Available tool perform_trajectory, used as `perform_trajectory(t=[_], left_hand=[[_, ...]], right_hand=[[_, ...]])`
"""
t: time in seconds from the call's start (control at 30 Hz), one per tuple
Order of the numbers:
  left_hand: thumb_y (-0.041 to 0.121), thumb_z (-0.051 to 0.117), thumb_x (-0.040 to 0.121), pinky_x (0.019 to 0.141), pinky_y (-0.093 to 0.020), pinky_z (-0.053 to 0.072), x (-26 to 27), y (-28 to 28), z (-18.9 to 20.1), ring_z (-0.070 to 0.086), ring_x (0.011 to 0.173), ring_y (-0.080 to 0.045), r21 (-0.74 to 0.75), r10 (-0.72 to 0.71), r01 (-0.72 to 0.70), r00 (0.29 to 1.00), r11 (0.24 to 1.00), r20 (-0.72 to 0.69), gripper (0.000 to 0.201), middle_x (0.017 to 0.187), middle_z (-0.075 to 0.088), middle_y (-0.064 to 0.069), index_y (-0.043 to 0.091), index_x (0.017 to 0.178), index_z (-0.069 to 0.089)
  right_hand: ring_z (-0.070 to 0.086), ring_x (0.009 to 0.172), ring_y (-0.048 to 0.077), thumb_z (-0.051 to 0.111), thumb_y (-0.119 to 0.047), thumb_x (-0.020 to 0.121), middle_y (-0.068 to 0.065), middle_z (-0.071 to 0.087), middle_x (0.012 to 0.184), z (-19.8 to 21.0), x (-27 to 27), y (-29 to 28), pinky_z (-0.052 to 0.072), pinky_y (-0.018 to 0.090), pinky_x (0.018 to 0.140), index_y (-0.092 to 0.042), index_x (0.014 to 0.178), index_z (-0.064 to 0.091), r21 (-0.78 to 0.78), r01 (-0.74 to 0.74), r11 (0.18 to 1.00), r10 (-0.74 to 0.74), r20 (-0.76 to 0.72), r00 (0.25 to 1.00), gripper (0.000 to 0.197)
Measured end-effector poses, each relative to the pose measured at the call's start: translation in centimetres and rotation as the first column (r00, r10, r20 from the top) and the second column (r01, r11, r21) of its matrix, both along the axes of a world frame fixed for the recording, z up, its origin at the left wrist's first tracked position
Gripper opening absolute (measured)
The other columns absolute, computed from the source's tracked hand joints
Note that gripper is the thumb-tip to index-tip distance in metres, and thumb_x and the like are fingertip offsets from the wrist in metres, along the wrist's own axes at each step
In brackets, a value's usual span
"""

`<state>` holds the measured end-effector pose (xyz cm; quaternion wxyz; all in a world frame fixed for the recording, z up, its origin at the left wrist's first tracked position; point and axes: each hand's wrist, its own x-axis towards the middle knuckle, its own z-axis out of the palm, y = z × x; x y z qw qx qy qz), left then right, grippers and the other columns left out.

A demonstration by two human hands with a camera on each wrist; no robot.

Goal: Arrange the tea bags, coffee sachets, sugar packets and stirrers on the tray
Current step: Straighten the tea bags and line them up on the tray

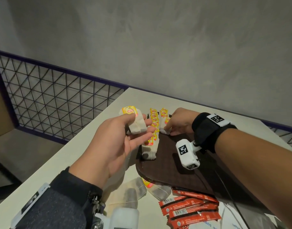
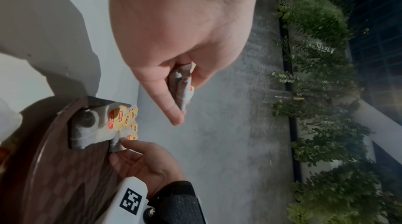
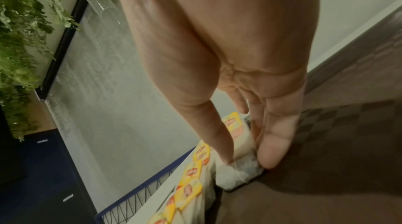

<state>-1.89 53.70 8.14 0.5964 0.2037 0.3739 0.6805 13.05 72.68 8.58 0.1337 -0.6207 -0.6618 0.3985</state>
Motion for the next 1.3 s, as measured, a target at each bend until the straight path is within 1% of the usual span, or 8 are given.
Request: perform_trajectory(t=[0.13, 0.33, 0.5, 0.67, 0.83, 1.03, 1.13, 1.3], left_hand=[[0.014, 0.047, 0.106, 0.055, -0.027, 0.061, 0.1, 0.0, 0.0, 0.080, 0.081, -0.027, 0.005, -0.011, 0.011, 1.000, 1.000, 0.006, 0.029, 0.099, 0.079, -0.020, -0.004, 0.116, 0.067], [0.010, 0.044, 0.104, 0.059, -0.032, 0.064, 0.0, 0.2, -0.2, 0.078, 0.091, -0.037, 0.026, -0.049, 0.048, 0.997, 0.999, 0.064, 0.031, 0.105, 0.077, -0.026, -0.007, 0.119, 0.064], [0.005, 0.037, 0.102, 0.072, -0.035, 0.066, 0.4, 0.0, -0.3, 0.078, 0.095, -0.034, 0.047, -0.158, 0.159, 0.987, 0.986, -0.014, 0.035, 0.108, 0.077, -0.023, -0.005, 0.121, 0.064], [0.009, 0.040, 0.103, 0.080, -0.036, 0.065, 0.9, -0.5, -0.1, 0.077, 0.100, -0.034, 0.039, -0.275, 0.282, 0.954, 0.959, -0.121, 0.034, 0.111, 0.077, -0.021, -0.002, 0.125, 0.064], [0.012, 0.042, 0.104, 0.079, -0.036, 0.065, 1.7, -1.7, -0.1, 0.076, 0.100, -0.036, 0.056, -0.380, 0.405, 0.889, 0.912, -0.255, 0.035, 0.115, 0.075, -0.022, -0.001, 0.129, 0.063], [0.027, 0.056, 0.096, 0.084, -0.039, 0.064, 2.1, -1.9, -0.3, 0.076, 0.099, -0.033, 0.032, -0.416, 0.460, 0.828, 0.887, -0.375, 0.035, 0.113, 0.076, -0.020, 0.003, 0.119, 0.068], [0.029, 0.052, 0.102, 0.092, -0.045, 0.060, 2.3, -1.7, -0.7, 0.074, 0.105, -0.032, 0.036, -0.377, 0.426, 0.834, 0.904, -0.403, 0.037, 0.120, 0.075, -0.019, 0.007, 0.129, 0.066], [0.027, 0.049, 0.106, 0.091, -0.044, 0.059, 2.7, -1.5, -1.4, 0.071, 0.113, -0.032, 0.101, -0.256, 0.350, 0.827, 0.931, -0.501, 0.036, 0.120, 0.075, -0.016, 0.005, 0.124, 0.070]], right_hand=[[0.072, 0.091, 0.035, 0.073, 0.012, 0.083, 0.021, 0.068, 0.093, -0.2, -0.7, -0.1, 0.062, 0.043, 0.084, 0.001, 0.085, 0.062, 0.050, -0.003, 0.999, 0.003, -0.004, 1.000, 0.016], [0.069, 0.093, 0.032, 0.074, 0.001, 0.087, 0.022, 0.063, 0.108, 0.1, -0.4, -0.4, 0.062, 0.036, 0.074, -0.004, 0.089, 0.057, 0.062, 0.046, 0.997, -0.044, -0.048, 0.998, 0.018], [0.059, 0.091, 0.022, 0.074, -0.016, 0.091, 0.008, 0.060, 0.103, 2.5, 0.7, -2.6, 0.052, 0.034, 0.073, -0.009, 0.129, 0.055, 0.229, 0.014, 0.973, -0.001, -0.059, 0.998, 0.044], [0.056, 0.082, 0.019, 0.070, -0.020, 0.091, 0.008, 0.065, 0.097, 6.3, 1.7, -10.2, 0.043, 0.026, 0.064, -0.004, 0.117, 0.070, 0.124, -0.204, 0.971, 0.239, -0.474, 0.848, 0.030], [0.057, 0.066, 0.016, 0.080, -0.020, 0.082, 0.018, 0.071, 0.080, 6.2, 2.9, -14.7, 0.044, 0.030, 0.061, -0.007, 0.098, 0.078, 0.327, -0.350, 0.878, 0.449, -0.308, 0.838, 0.021], [0.066, 0.059, 0.008, 0.075, -0.001, 0.086, 0.014, 0.076, 0.079, 4.6, 4.9, -15.5, 0.051, 0.014, 0.054, -0.001, 0.089, 0.077, 0.363, -0.266, 0.893, 0.409, -0.408, 0.816, 0.004], [0.067, 0.059, 0.011, 0.075, -0.002, 0.086, 0.013, 0.076, 0.076, 4.7, 5.4, -15.3, 0.051, 0.015, 0.054, -0.003, 0.088, 0.077, 0.403, -0.233, 0.885, 0.395, -0.388, 0.832, 0.003], [0.067, 0.066, 0.016, 0.076, -0.002, 0.086, 0.019, 0.075, 0.089, 4.2, 5.5, -14.9, 0.059, 0.026, 0.063, -0.004, 0.099, 0.077, 0.375, -0.145, 0.916, 0.330, -0.495, 0.804, 0.013]])
